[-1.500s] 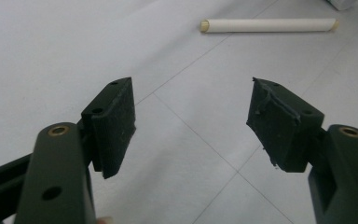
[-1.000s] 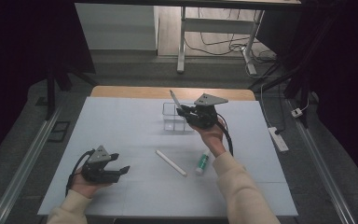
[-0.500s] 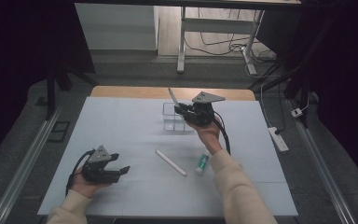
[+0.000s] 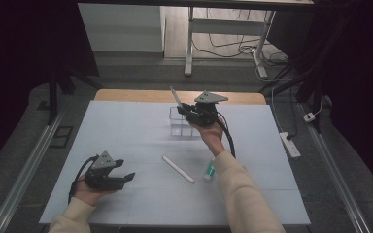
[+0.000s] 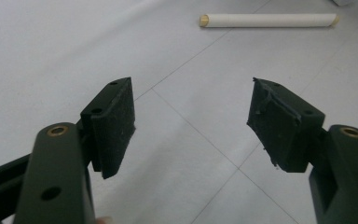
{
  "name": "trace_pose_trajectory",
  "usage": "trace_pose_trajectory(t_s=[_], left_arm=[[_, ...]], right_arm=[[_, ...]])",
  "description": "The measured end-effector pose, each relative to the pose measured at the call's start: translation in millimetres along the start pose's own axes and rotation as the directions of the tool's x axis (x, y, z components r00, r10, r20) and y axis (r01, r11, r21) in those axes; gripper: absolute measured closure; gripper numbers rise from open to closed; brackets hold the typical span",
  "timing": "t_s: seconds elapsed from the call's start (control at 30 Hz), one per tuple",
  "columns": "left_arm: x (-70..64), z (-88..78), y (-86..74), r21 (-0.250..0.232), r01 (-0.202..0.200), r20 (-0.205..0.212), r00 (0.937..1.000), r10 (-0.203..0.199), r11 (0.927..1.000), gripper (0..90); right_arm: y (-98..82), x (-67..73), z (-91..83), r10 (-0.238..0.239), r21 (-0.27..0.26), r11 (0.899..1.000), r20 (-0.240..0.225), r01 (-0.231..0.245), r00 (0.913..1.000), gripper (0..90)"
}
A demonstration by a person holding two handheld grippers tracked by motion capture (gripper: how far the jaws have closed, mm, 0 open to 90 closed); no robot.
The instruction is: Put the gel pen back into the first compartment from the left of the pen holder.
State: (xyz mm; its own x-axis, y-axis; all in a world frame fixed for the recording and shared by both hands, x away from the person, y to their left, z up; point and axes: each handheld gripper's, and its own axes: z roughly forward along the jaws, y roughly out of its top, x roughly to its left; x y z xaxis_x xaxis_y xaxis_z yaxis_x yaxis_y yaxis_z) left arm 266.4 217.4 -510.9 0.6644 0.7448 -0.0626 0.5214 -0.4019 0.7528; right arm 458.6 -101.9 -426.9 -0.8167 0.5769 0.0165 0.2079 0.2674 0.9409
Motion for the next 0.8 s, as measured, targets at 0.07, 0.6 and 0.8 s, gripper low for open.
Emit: trace_pose_trajectory(t_s=[0.07, 0.6, 0.8], left_arm=[[-0.2, 0.1, -0.1, 0.001, -0.001, 0.001, 1.0, 0.001, 1.0, 31.7], [0.8, 1.2, -0.6, 0.004, 0.002, 0.002, 1.0, -0.002, 1.0, 31.7], [0.5, 2.3, -0.6, 0.008, -0.002, 0.002, 1.0, 0.002, 1.0, 31.8]], right_arm=[[0.4, -0.9, 2.7, -0.002, 0.0, 1.0, 0.005, 0.002, 1.0, 76.3], [3.7, -10.8, 13.7, 0.029, -0.022, 0.999, 0.019, -0.029, 0.9994, 76.3], [4.0, -12.2, 19.5, 0.031, -0.027, 0.999, 0.021, -0.03, 0.9993, 76.2]])
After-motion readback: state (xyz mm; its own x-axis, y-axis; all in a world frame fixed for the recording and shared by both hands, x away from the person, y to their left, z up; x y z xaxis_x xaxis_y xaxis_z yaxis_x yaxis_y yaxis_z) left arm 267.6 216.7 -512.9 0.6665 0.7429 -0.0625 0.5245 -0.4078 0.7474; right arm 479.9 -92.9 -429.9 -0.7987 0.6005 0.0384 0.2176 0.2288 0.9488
